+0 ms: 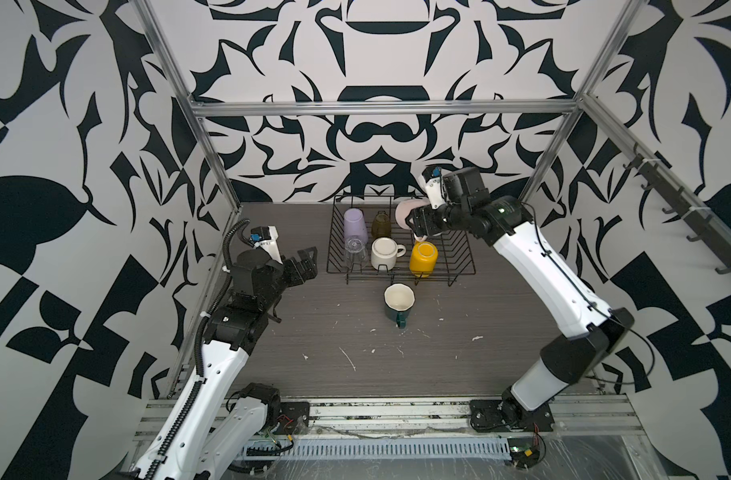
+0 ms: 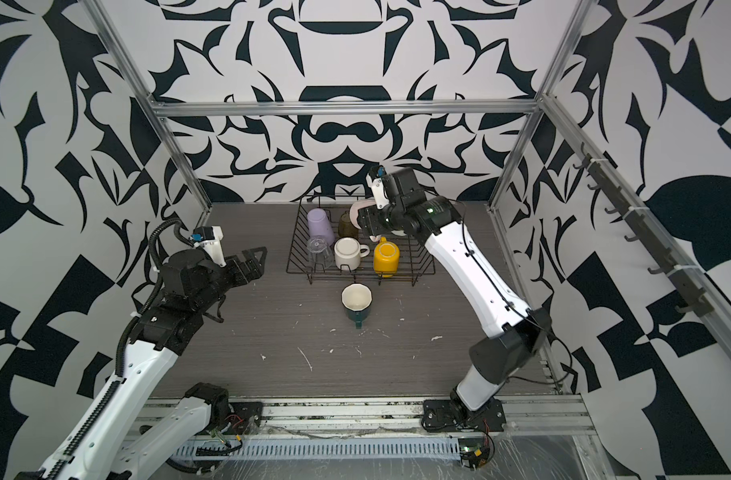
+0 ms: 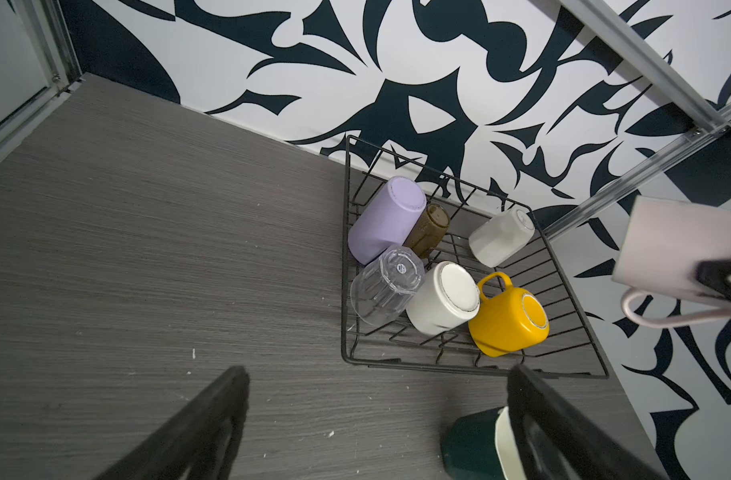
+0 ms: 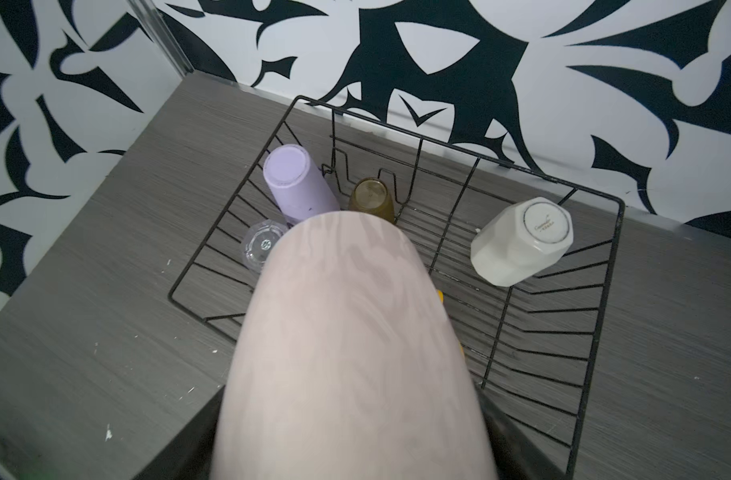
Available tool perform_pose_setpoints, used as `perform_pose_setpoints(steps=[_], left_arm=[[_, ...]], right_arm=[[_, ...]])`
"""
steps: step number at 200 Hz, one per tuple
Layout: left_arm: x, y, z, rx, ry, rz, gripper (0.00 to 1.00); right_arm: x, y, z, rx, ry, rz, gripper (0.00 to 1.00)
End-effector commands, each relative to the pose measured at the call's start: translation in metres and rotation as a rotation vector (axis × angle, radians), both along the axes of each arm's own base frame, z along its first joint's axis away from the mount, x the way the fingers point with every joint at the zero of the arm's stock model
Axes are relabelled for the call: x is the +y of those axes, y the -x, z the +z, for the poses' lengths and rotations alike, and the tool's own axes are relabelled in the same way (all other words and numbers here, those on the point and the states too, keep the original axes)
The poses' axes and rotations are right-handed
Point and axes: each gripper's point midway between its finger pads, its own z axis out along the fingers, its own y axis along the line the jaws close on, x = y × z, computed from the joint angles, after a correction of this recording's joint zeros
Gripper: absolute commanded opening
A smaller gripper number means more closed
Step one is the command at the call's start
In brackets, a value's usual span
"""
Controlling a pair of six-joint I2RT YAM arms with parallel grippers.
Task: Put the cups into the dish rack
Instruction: 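Carry the pink-white mug with the right gripper over the rack while the left withdraws, then lower the pink-white mug into the rack beside the white mug with the right gripper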
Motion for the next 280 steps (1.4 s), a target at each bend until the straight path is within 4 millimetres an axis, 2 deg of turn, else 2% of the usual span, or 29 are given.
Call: perform_pose_setpoints(steps=[1,57,118,219,280], left_arm=[[0.007,0.006,-0.004,-0.002,-0.029,0.017,0.99],[0.010,0.019,-0.014,0.006,-0.016,0.014,0.99],[0.013,0.026,-0.022,0.026,-0.026,0.022,0.99],[0.012,0.029,-0.026,0.047,-0.005,0.019,0.99],[0.012,0.029,-0.029,0.058,-0.001,0.020,0.99]], right_arm=[[-0.008,-0.016,0.034,-0.102,0.041,-0.026,0.00],[-0.012,-0.059,0.016,-0.057,0.145,-0.052,0.00],[-0.011,-0.094,-0.028,0.001,0.225,-0.046,0.00],[-0.003,-0.129,-0.085,0.001,0.360,0.056,0.00],[0.000,-0.141,-0.104,-0.020,0.438,0.116,0.00]])
